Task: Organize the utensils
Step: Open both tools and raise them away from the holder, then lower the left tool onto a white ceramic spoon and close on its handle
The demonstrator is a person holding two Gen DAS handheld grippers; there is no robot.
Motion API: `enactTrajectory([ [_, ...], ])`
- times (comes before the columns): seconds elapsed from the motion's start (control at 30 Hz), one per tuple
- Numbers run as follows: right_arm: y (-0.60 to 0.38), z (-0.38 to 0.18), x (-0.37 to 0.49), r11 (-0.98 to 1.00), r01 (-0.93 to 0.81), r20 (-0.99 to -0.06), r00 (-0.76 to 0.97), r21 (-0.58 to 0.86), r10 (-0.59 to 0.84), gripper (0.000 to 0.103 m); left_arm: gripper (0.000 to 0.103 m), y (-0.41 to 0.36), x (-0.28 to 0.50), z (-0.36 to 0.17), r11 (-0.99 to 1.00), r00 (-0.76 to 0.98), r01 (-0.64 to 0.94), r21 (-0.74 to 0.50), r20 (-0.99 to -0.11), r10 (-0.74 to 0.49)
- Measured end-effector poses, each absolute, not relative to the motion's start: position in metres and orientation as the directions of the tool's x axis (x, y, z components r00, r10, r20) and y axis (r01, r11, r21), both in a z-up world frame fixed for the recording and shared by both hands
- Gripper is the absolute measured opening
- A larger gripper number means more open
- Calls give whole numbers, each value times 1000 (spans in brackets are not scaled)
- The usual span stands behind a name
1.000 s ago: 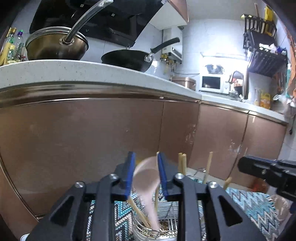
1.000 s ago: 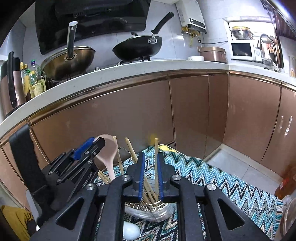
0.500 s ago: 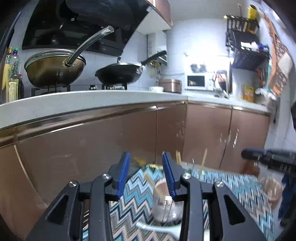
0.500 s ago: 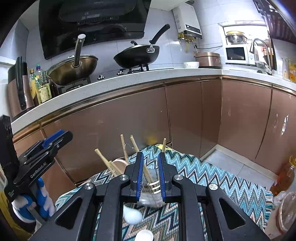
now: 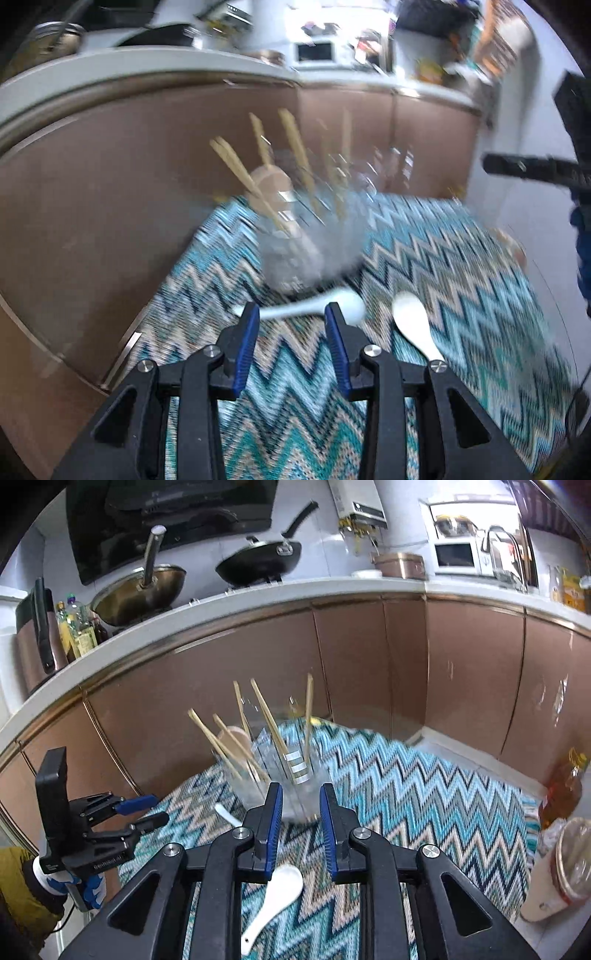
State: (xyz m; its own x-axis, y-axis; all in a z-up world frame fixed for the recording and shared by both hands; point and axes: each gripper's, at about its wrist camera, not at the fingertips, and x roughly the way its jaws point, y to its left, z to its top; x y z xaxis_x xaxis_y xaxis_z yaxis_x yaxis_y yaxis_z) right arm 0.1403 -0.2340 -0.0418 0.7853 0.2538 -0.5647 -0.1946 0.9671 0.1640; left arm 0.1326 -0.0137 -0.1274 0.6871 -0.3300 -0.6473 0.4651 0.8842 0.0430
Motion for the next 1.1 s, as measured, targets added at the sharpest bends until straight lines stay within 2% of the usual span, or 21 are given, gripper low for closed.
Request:
enactTrajectory([
  [0.17,-241,-68,145,968,-173,-606,756,181,248,21,35,-20,148,-151,853,592,521,-35,-705,-390],
  [0.27,-243,-81,151,969,-166,-628,738,184,246,21,35,-11,174,-162,873,571,475,-114,-714,-404],
  [0.43,-250,-99,162,970,-148,-656,716,192,239,21,35,14,223,-184,922,572,345,-176,-739,-355],
  [0.63,-257,-116,173,972,-131,-677,700,195,230,21,35,17,257,-197,924,547,313,-219,-754,-364],
  [0.83,-261,-127,179,974,-122,-690,688,193,223,21,35,9,269,-200,921,535,330,-207,-763,-363],
  [1.1,-262,-128,177,973,-117,-690,688,201,225,21,35,-13,267,-212,911,482,391,-131,-814,-324],
])
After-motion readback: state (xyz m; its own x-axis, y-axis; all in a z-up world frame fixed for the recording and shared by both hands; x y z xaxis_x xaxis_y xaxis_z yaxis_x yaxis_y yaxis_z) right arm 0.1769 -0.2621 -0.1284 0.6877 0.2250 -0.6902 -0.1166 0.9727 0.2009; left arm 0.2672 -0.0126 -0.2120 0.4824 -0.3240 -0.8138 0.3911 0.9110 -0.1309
